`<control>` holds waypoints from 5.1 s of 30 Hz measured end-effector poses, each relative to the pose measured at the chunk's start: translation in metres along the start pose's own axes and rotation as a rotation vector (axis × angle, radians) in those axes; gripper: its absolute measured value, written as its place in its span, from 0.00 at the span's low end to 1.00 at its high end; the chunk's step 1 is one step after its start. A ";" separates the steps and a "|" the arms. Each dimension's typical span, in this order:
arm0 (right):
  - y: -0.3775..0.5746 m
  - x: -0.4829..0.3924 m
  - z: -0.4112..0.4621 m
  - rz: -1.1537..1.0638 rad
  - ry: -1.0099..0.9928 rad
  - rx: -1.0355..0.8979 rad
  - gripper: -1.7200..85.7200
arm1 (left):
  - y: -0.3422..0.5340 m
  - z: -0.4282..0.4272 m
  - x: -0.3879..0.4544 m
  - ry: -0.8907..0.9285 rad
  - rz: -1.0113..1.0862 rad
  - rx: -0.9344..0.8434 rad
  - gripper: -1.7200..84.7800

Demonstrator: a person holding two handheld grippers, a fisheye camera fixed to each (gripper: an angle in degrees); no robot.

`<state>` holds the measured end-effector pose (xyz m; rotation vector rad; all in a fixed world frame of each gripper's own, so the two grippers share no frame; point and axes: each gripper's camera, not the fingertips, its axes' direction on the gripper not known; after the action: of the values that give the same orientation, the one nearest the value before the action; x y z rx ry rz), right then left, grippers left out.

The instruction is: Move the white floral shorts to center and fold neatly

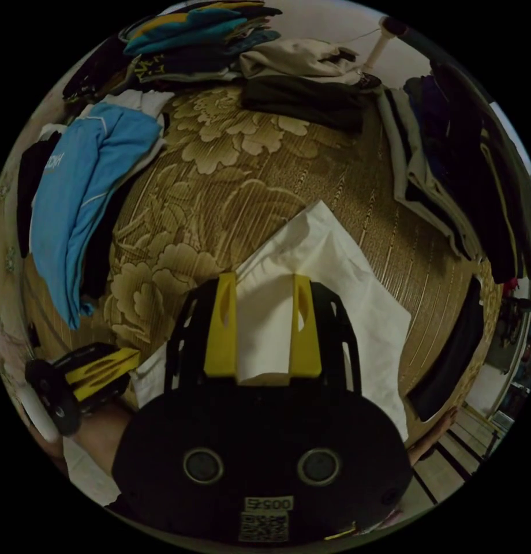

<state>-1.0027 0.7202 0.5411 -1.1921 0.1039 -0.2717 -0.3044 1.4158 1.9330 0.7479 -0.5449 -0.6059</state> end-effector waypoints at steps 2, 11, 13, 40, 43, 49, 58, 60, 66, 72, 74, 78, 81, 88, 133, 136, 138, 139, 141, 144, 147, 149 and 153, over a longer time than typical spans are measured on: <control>0.014 0.013 -0.005 -0.003 -0.019 -0.002 0.15 | 0.002 -0.001 -0.005 0.076 -0.047 -0.002 0.12; 0.078 0.059 -0.026 -0.020 0.012 -0.031 0.13 | -0.034 0.043 0.035 0.121 -0.039 -0.085 0.23; 0.094 0.073 -0.031 -0.020 0.003 -0.038 0.13 | -0.038 0.049 0.043 0.125 -0.032 -0.072 0.23; 0.637 0.544 -0.201 0.150 -0.796 0.689 0.05 | -0.096 0.092 0.237 0.520 0.265 0.171 0.06; 0.723 0.608 -0.191 0.286 -0.719 0.648 0.06 | -0.122 0.145 0.287 0.597 0.296 0.132 0.06; 0.849 0.699 -0.159 0.480 -0.708 0.570 0.06 | -0.150 0.256 0.356 0.686 0.209 0.018 0.07; 0.966 0.789 -0.161 0.606 -0.696 0.547 0.03 | -0.141 0.285 0.398 0.625 0.220 0.141 0.09; 0.998 0.810 -0.162 0.723 -0.655 0.546 0.02 | -0.133 0.286 0.412 0.568 0.279 0.160 0.10; 1.095 0.835 -0.186 0.719 -0.672 0.585 0.04 | -0.127 0.295 0.399 0.641 0.309 0.224 0.10; 1.137 0.813 -0.210 0.513 -0.689 0.543 0.05 | -0.174 0.357 0.423 0.772 0.205 0.124 0.10; 1.144 0.807 -0.204 0.464 -0.648 0.443 0.04 | -0.179 0.373 0.430 0.770 0.174 0.107 0.10; 1.160 0.812 -0.188 0.433 -0.521 0.313 0.01 | -0.171 0.372 0.422 0.768 0.153 0.133 0.10; 1.183 0.830 -0.192 0.471 -0.535 0.319 0.01 | -0.159 0.364 0.413 0.790 0.201 0.135 0.08; 1.239 0.844 -0.236 0.457 -0.466 0.431 0.01 | -0.139 0.349 0.408 0.626 0.243 0.229 0.06; 1.307 0.895 -0.309 0.461 -1.050 0.244 0.04 | -0.244 0.150 0.269 1.056 0.133 0.065 0.08; 1.290 0.900 -0.319 0.473 -1.048 0.282 0.04 | -0.263 0.116 0.271 1.007 0.200 0.125 0.08; 1.268 0.907 -0.336 0.450 -0.993 0.339 0.04 | -0.291 0.074 0.272 0.944 0.259 0.233 0.08; 1.251 0.913 -0.352 0.427 -0.938 0.393 0.04 | -0.299 0.061 0.272 0.924 0.275 0.265 0.08; 1.225 0.923 -0.381 0.390 -0.854 0.489 0.04 | -0.330 0.007 0.270 0.854 0.324 0.402 0.08; 1.182 0.939 -0.423 0.334 -0.721 0.632 0.05 | -0.370 -0.044 0.255 0.863 0.324 0.520 0.08; 1.136 0.960 -0.420 0.397 -0.740 0.632 0.06 | -0.417 -0.048 0.232 0.900 0.188 0.477 0.08; 1.096 0.971 -0.383 0.497 -0.732 0.539 0.06 | -0.443 -0.028 0.220 0.867 0.109 0.420 0.09; 1.047 0.970 -0.299 0.699 -0.657 0.336 0.08 | -0.478 0.060 0.199 0.781 -0.132 0.223 0.09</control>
<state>0.0258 0.5533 -0.4793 -0.7989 -0.1003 0.6927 -0.3501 0.9764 1.6562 1.1568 0.1644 -0.3310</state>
